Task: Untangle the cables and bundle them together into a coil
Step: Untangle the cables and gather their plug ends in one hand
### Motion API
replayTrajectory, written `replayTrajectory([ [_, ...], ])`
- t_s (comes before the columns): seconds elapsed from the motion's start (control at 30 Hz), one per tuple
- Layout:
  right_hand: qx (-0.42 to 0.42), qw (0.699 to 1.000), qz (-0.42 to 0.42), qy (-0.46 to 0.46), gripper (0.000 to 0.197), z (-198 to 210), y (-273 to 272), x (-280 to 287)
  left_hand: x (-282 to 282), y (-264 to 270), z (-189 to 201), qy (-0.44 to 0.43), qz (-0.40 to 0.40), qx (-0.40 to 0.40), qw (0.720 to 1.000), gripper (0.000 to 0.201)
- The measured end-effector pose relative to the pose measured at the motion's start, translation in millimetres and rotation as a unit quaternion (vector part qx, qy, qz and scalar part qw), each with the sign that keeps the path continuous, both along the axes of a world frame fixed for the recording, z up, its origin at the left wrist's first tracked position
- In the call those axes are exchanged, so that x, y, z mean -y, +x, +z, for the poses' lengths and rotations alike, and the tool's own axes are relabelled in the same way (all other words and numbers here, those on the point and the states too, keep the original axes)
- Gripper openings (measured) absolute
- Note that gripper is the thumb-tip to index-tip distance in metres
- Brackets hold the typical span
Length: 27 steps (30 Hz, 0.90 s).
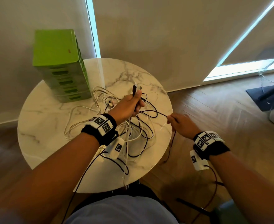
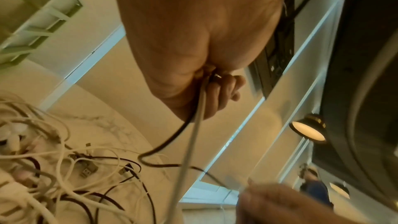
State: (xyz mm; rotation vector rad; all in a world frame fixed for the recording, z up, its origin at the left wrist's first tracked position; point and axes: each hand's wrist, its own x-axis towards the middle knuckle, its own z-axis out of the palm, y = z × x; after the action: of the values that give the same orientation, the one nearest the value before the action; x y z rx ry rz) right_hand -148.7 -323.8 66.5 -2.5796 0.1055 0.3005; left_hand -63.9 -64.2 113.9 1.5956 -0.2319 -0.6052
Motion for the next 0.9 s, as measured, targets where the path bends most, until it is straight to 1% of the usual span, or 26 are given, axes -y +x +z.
replayTrajectory([
  [0.07, -0.077, 0.996, -0.028, -0.036, 0.026, -15.8, 1.3, 9.6, 1.5, 4.4, 1.0, -0.064, 0.021, -0.047, 0.997, 0.051],
  [0.1, -0.112, 0.992, -0.031, -0.047, 0.026, -22.1, 1.9, 8.3, 1.2, 6.5, 2.3, -0.097, 0.033, -0.074, 0.992, 0.049],
  [0.13, -0.127, 0.991, -0.025, -0.037, 0.038, -24.9, 2.4, 3.0, 1.8, 7.9, 3.6, -0.125, 0.040, -0.098, 0.986, 0.048],
  [0.17, -0.113, 0.993, -0.014, 0.000, 0.052, -23.9, 3.4, -7.6, 3.2, 8.2, 5.2, -0.149, 0.041, -0.118, 0.981, 0.047],
  [0.2, -0.079, 0.995, 0.001, 0.064, 0.062, -18.4, 5.6, -23.5, 5.5, 8.0, 7.5, -0.169, 0.038, -0.135, 0.976, 0.046],
  [0.27, -0.015, 0.981, 0.050, 0.186, 0.072, 1.0, 10.0, -61.7, 10.4, 5.0, 11.2, -0.201, 0.025, -0.161, 0.966, 0.042],
  [0.3, -0.002, 0.972, 0.079, 0.222, 0.073, 8.7, 13.0, -80.2, 12.3, 3.6, 12.9, -0.211, 0.017, -0.167, 0.963, 0.039],
  [0.33, -0.010, 0.963, 0.103, 0.247, 0.069, 14.8, 15.8, -95.8, 13.5, 2.6, 15.1, -0.217, 0.009, -0.167, 0.962, 0.036],
  [0.4, -0.074, 0.952, 0.135, 0.265, 0.051, 20.3, 21.7, -117.4, 11.7, 2.8, 20.7, -0.217, -0.009, -0.155, 0.964, 0.032],
  [0.43, -0.099, 0.947, 0.149, 0.266, 0.038, 20.5, 24.0, -122.4, 7.7, 4.4, 24.2, -0.212, -0.019, -0.150, 0.966, 0.032],
  [0.47, -0.120, 0.938, 0.152, 0.286, 0.030, 21.6, 25.9, -122.1, 1.8, 7.3, 27.3, -0.202, -0.028, -0.149, 0.968, 0.032],
  [0.53, -0.183, 0.915, 0.110, 0.343, 0.038, 23.7, 29.1, -110.0, -15.3, 13.9, 33.9, -0.180, -0.034, -0.142, 0.973, 0.034],
  [0.6, -0.248, 0.890, 0.066, 0.378, 0.041, 30.2, 31.2, -91.9, -32.0, 18.7, 35.8, -0.170, -0.029, -0.138, 0.975, 0.036],
  [0.67, -0.278, 0.887, 0.071, 0.363, 0.042, 35.1, 37.0, -74.9, -41.7, 21.1, 33.1, -0.179, -0.025, -0.154, 0.972, 0.035],
  [0.7, -0.284, 0.894, 0.086, 0.336, 0.043, 37.9, 42.3, -69.6, -44.2, 22.0, 31.3, -0.190, -0.019, -0.163, 0.968, 0.034],
  [0.73, -0.288, 0.904, 0.104, 0.298, 0.045, 41.0, 47.4, -66.7, -45.4, 23.3, 29.5, -0.204, -0.009, -0.169, 0.964, 0.034],
  [0.8, -0.287, 0.929, 0.156, 0.173, 0.047, 43.7, 59.6, -62.9, -45.8, 26.0, 28.1, -0.234, 0.022, -0.163, 0.958, 0.032],
  [0.83, -0.269, 0.942, 0.173, 0.106, 0.047, 42.2, 64.7, -61.3, -45.1, 27.9, 28.0, -0.252, 0.041, -0.159, 0.954, 0.030],
  [0.87, -0.237, 0.955, 0.171, 0.054, 0.046, 38.2, 69.6, -59.1, -44.6, 29.8, 28.1, -0.275, 0.065, -0.156, 0.946, 0.027],
  [0.9, -0.188, 0.971, 0.147, 0.022, 0.044, 32.8, 73.9, -56.5, -44.2, 31.9, 27.7, -0.298, 0.089, -0.151, 0.938, 0.025],
])
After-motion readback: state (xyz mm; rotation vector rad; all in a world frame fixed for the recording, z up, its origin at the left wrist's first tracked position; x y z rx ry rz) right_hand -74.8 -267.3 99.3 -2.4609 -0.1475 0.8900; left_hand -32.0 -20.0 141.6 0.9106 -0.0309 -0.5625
